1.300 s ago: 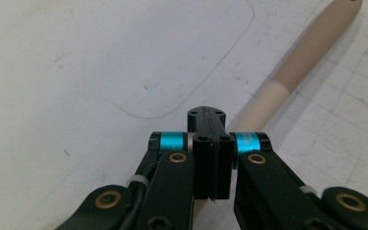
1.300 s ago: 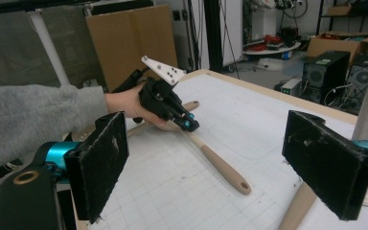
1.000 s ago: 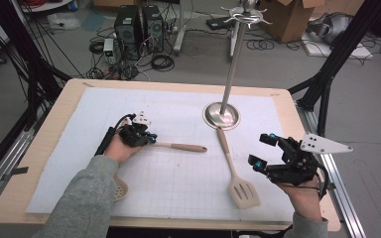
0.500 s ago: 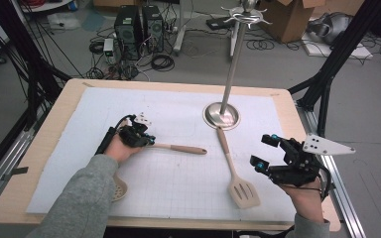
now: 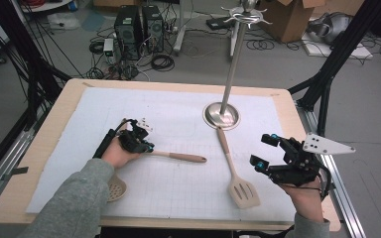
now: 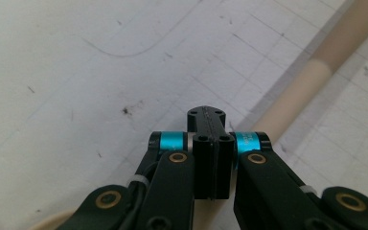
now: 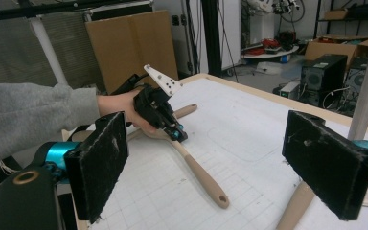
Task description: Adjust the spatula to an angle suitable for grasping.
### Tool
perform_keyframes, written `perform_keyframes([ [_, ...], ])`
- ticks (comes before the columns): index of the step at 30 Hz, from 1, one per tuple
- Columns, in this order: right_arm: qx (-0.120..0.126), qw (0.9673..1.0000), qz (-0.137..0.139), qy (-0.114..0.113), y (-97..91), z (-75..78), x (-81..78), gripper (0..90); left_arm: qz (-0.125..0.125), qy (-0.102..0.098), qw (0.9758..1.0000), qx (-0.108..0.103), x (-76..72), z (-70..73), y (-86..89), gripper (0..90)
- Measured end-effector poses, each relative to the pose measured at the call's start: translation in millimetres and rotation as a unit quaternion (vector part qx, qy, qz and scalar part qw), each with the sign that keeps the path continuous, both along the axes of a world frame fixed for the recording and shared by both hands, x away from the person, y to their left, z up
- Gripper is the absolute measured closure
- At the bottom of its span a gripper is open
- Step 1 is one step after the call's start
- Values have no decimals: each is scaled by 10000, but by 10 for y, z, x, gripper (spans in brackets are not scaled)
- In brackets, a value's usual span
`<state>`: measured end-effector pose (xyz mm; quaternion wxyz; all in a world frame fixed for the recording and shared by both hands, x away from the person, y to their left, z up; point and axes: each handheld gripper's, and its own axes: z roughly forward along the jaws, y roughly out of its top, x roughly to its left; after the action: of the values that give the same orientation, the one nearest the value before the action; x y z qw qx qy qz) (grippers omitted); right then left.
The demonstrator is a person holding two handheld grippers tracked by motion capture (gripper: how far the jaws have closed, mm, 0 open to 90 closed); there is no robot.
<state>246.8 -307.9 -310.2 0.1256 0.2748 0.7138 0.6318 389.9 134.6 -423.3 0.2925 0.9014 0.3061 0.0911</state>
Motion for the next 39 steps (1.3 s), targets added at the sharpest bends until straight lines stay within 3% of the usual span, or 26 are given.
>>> perform_keyframes([
  [2,-11,10000,-4,14,5,-3,2,149,-98,32,9999,84,-31,12,-8,897],
  [8,-19,10000,11,-13,18,3,0,149,-157,38,9999,43,-151,9,15,897],
  [9,-26,10000,22,9,19,1,-1,148,-97,24,9999,-74,-177,-5,21,897],
  [12,-45,10000,42,20,24,4,-5,149,-76,50,9998,-170,-198,-17,49,898],
  [16,-24,10000,50,-3,21,14,-11,149,-148,-74,9998,-95,-206,-13,36,897],
  [19,-28,10000,36,27,10,12,-4,148,-218,-226,9993,-197,-211,12,40,897],
  [23,-27,10000,49,12,15,14,5,148,-159,-596,9962,-611,-263,148,75,897],
  [25,-30,10000,58,20,28,15,9,148,-194,-701,9950,-683,-318,230,77,897],
  [30,-51,9999,115,-26,52,39,-1,148,-323,-990,9891,-1045,-509,418,17,897],
  [34,-16,9999,141,-86,56,61,-7,148,-525,-1044,9852,-1257,-664,500,-115,897],
  [39,18,9998,168,-104,46,76,-8,148,-901,-999,9831,-1244,-841,504,-334,897],
])
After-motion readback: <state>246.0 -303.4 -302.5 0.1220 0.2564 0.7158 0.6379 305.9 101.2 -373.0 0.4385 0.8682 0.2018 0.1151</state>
